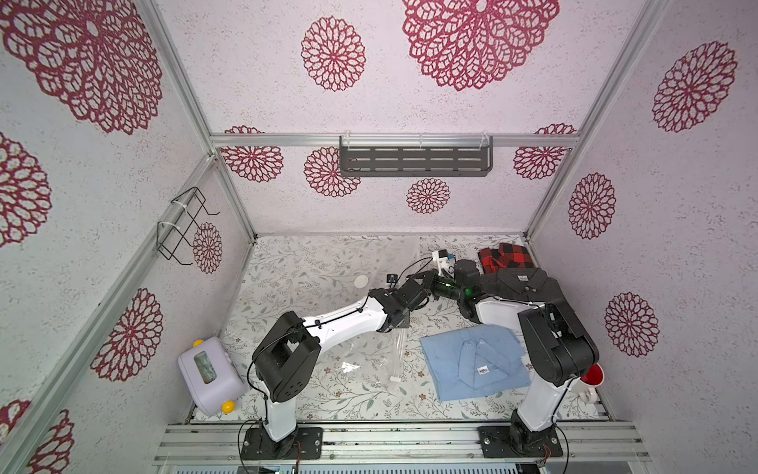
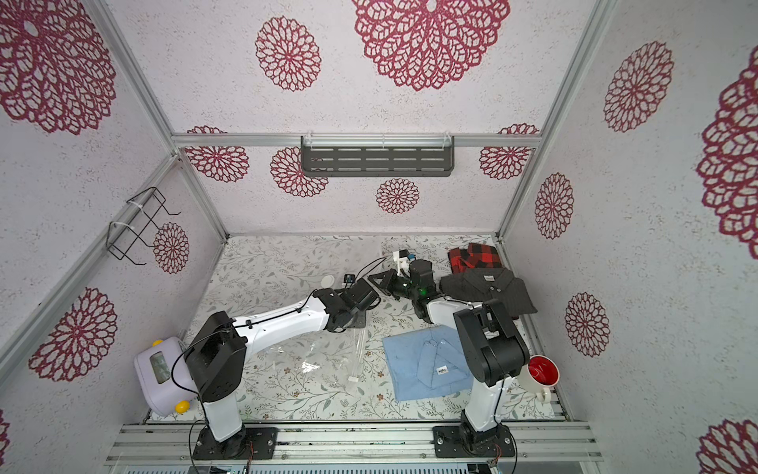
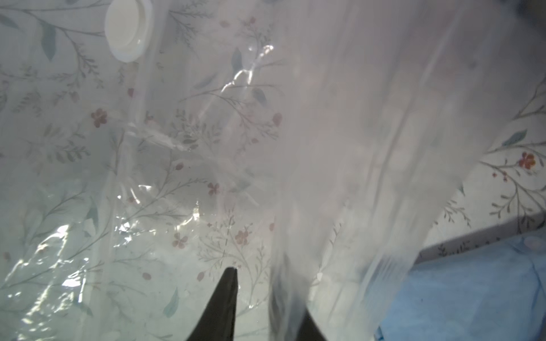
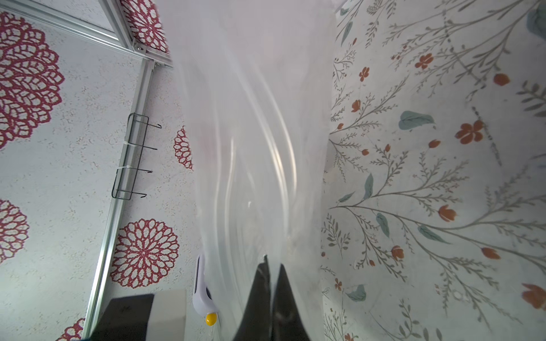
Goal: Place the folded shirt into the vacuum bag
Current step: Open the vacuum bag at the center of the board.
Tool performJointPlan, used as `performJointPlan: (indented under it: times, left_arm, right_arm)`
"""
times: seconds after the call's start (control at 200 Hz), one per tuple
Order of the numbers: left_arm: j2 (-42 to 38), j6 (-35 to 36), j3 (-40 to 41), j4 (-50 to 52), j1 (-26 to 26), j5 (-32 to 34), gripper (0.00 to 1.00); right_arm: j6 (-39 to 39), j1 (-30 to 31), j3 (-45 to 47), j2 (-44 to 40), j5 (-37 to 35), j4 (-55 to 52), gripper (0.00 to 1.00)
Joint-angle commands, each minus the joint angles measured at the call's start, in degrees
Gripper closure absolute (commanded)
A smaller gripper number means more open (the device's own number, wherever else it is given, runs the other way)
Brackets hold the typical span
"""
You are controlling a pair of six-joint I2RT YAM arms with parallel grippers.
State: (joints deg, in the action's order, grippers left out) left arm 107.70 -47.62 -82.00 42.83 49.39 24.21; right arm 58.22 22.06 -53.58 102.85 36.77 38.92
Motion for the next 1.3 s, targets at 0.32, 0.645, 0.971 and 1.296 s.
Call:
performJointPlan:
  times: [0.32,0.645,0.971,1.296]
  left_arm:
    - [-6.9,3.0,-3.0,11.6,-1.9,18.2,1.0]
    - [-8.9,6.5,-1.6,9.5,-3.9,18.9,1.0]
    - [-6.4,11.2,-5.3,7.5,-5.4,14.3,1.0]
    - [1.6,13.5,-8.0,4.1,-5.7,6.5,1.0]
  right_arm:
    - [-8.7,-4.7,2.8,2.6,-3.9,-4.5,1.0]
    - [-18.6,-5.8,-14.4,15.9,-11.2,-20.8,1.0]
    - [-25.6,-4.4,-13.1,7.3,-18.9,-28.6,0.85]
    - [-29.0,-4.3,5.4,-13.5,-26.5,-30.9,0.37]
